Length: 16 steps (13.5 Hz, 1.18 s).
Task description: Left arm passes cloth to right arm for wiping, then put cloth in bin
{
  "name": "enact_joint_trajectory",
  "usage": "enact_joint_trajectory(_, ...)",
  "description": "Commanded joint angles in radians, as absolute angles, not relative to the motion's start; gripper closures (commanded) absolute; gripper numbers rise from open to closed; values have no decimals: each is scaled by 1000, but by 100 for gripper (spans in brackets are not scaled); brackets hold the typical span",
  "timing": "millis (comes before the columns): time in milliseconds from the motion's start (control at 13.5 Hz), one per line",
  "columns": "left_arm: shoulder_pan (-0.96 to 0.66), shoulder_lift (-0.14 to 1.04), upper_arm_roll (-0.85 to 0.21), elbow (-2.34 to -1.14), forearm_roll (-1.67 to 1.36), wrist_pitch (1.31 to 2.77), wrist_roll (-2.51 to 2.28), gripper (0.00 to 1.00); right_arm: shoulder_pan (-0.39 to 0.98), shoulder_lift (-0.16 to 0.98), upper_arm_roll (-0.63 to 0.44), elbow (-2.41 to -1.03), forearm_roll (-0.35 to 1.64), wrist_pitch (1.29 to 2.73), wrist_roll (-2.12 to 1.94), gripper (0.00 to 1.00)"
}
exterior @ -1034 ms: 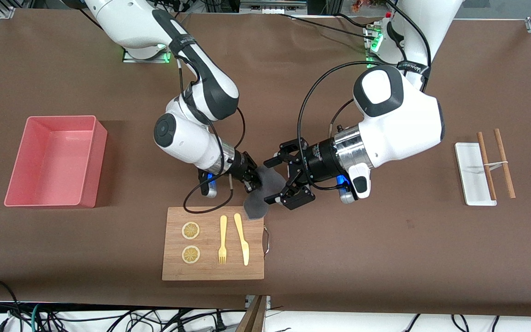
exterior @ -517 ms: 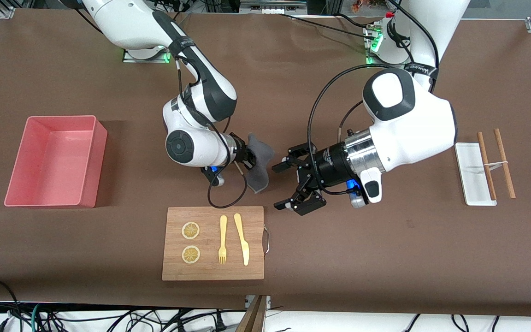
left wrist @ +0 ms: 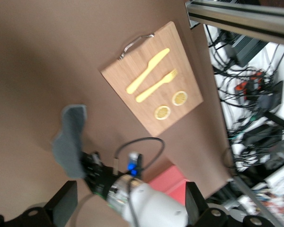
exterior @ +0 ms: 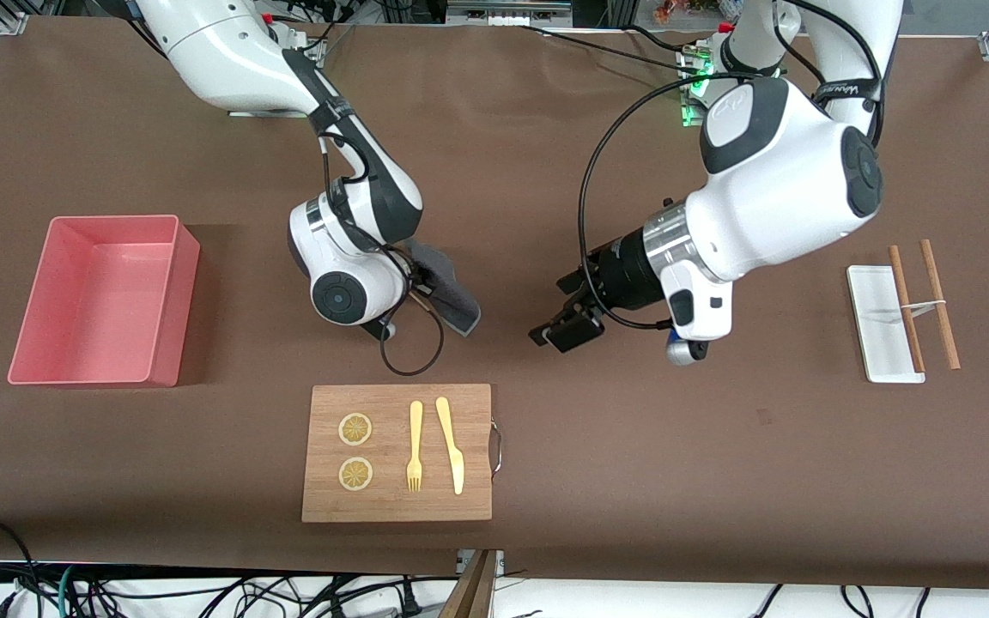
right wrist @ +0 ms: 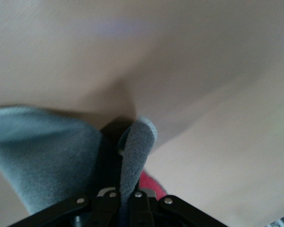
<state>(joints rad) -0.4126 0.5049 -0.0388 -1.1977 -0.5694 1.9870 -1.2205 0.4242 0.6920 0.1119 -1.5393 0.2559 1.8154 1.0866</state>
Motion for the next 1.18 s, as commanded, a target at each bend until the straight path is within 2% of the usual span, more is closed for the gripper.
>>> enact_joint_trajectory(0, -417, 477, -40, -1209, -444, 1875, -1082, 0, 364, 678, 108, -1572, 236, 1795, 981, 100)
enact_joint_trajectory(222, -417, 433, -40, -1209, -327, 1665, -926, 0, 344, 675, 46, -1575, 166, 1734, 875, 100)
enact_joint_trajectory(517, -417, 368, -40, -1210, -91, 1445, -798, 0, 299, 676, -27, -1595, 137, 1727, 723, 100)
enact_joint_trajectory(812, -416, 353, -38, -1210, 34, 1359, -782, 0, 288, 676, -132, -1595, 83, 1704, 539, 100)
enact_joint_trajectory(1108, -408, 353, -31, -1209, 103, 1335, -562, 0, 284, 672, -212, -1580, 29, 1704, 358, 100)
